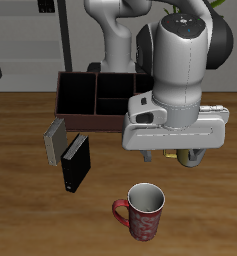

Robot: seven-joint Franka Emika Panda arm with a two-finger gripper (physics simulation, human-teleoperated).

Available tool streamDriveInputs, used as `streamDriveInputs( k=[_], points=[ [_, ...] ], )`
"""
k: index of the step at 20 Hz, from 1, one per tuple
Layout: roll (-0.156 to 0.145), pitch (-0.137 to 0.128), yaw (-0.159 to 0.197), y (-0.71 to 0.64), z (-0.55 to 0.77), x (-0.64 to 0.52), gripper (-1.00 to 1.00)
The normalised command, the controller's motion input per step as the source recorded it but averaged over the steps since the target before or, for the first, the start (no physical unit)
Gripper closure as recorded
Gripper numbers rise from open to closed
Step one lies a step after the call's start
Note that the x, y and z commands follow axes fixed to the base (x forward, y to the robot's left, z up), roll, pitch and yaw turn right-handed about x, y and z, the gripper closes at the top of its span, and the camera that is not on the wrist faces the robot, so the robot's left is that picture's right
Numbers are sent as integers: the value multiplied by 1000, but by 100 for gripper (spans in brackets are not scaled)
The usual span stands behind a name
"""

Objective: Place the red mug into the back desk caddy's right compartment

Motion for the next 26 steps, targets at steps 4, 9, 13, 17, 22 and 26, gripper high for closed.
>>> streamDriveInputs(
  k=[4,9,13,17,22,26],
  points=[
    [-10,2,-26,-29,-154,9,-100],
    [-43,-22,-7,-102,-367,47,-100],
    [1,19,7,62,-299,33,-100],
    [0,12,-13,56,-289,19,-100],
    [2,27,-11,46,-254,41,-100],
    [-5,25,-6,74,-264,44,-100]
  ],
)
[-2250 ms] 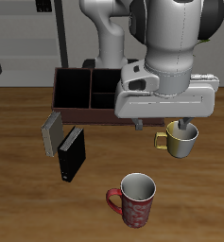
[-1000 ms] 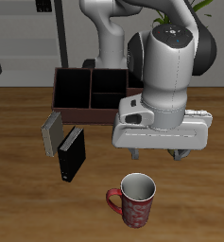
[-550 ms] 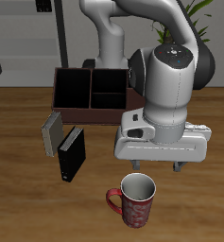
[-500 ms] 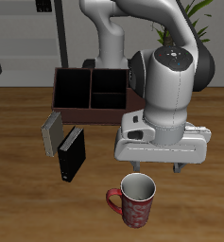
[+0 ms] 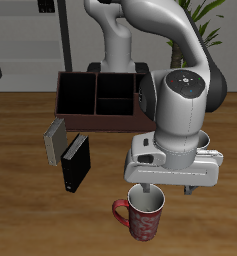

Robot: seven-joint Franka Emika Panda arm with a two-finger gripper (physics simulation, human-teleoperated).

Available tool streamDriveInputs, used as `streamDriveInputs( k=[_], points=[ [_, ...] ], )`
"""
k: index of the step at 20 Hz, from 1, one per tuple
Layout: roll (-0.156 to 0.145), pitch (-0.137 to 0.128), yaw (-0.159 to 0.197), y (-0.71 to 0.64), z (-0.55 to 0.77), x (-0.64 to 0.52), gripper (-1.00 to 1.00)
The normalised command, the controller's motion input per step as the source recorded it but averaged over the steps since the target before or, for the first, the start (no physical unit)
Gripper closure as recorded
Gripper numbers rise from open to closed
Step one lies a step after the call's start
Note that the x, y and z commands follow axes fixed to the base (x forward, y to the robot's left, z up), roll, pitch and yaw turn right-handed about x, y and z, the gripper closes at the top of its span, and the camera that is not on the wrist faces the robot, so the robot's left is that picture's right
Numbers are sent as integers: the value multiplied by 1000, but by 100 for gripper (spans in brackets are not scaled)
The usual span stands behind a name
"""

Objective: Place the red mug into the back desk caddy's right compartment

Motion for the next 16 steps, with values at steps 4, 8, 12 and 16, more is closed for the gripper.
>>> streamDriveInputs(
  k=[4,8,12,16],
  points=[
    [5,38,-26,46,-249,76,-100],
    [-9,37,-22,19,-267,88,-100],
    [0,34,5,-7,-266,66,-100],
    [11,34,-9,1,-209,36,-100]
  ],
)
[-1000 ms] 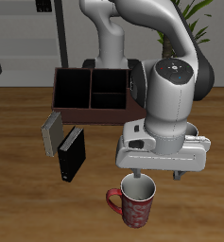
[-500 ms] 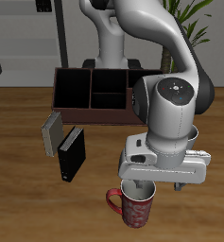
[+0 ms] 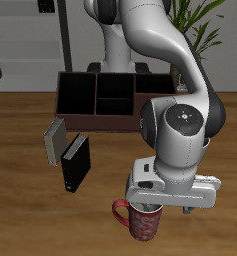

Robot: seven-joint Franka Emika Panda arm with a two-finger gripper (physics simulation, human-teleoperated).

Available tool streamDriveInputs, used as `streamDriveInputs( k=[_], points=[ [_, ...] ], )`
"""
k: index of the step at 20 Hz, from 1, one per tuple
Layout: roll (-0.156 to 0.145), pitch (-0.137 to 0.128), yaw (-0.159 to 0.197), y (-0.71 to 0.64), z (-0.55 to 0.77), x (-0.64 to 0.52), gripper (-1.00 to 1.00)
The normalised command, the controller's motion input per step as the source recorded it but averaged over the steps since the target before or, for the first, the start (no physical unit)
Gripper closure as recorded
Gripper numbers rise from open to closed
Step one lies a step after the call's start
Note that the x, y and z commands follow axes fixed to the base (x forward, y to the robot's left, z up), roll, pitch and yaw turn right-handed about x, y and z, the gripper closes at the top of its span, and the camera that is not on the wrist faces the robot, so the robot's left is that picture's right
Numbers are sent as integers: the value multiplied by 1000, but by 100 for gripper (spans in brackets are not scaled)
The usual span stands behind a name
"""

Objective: Place the red mug into the back desk caddy's right compartment

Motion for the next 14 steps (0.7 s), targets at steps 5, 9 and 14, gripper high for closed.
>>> streamDriveInputs(
  k=[5,9,14],
  points=[
    [-7,22,-15,-7,-160,17,100],
    [-10,8,1,-57,-21,-3,100],
    [4,-17,8,-54,166,-62,100]
  ],
)
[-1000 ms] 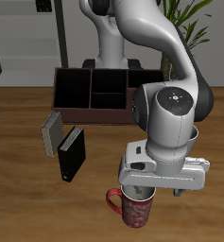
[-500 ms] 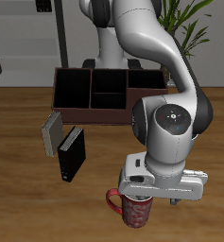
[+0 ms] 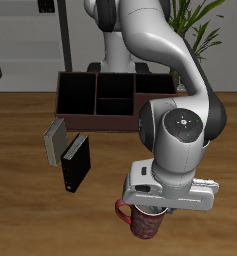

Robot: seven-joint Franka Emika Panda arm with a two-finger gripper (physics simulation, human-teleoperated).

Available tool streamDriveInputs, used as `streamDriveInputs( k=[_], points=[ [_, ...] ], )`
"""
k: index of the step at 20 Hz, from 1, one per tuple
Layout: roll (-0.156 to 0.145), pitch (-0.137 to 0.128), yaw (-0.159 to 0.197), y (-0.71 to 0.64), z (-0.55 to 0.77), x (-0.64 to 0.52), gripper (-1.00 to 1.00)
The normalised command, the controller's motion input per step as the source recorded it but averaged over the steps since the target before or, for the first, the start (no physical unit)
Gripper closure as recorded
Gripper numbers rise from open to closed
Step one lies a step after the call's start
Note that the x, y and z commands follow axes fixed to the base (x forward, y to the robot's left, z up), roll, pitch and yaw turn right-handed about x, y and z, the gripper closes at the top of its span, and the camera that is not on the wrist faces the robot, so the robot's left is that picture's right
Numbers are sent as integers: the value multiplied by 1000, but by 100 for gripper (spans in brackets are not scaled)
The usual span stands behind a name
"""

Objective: Place the red mug into the back desk caddy's right compartment

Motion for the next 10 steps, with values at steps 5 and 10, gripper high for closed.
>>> streamDriveInputs(
  k=[5,10],
  points=[
    [-12,-37,20,-105,332,-86,100],
    [-6,-43,10,-65,395,-165,100]
  ],
)
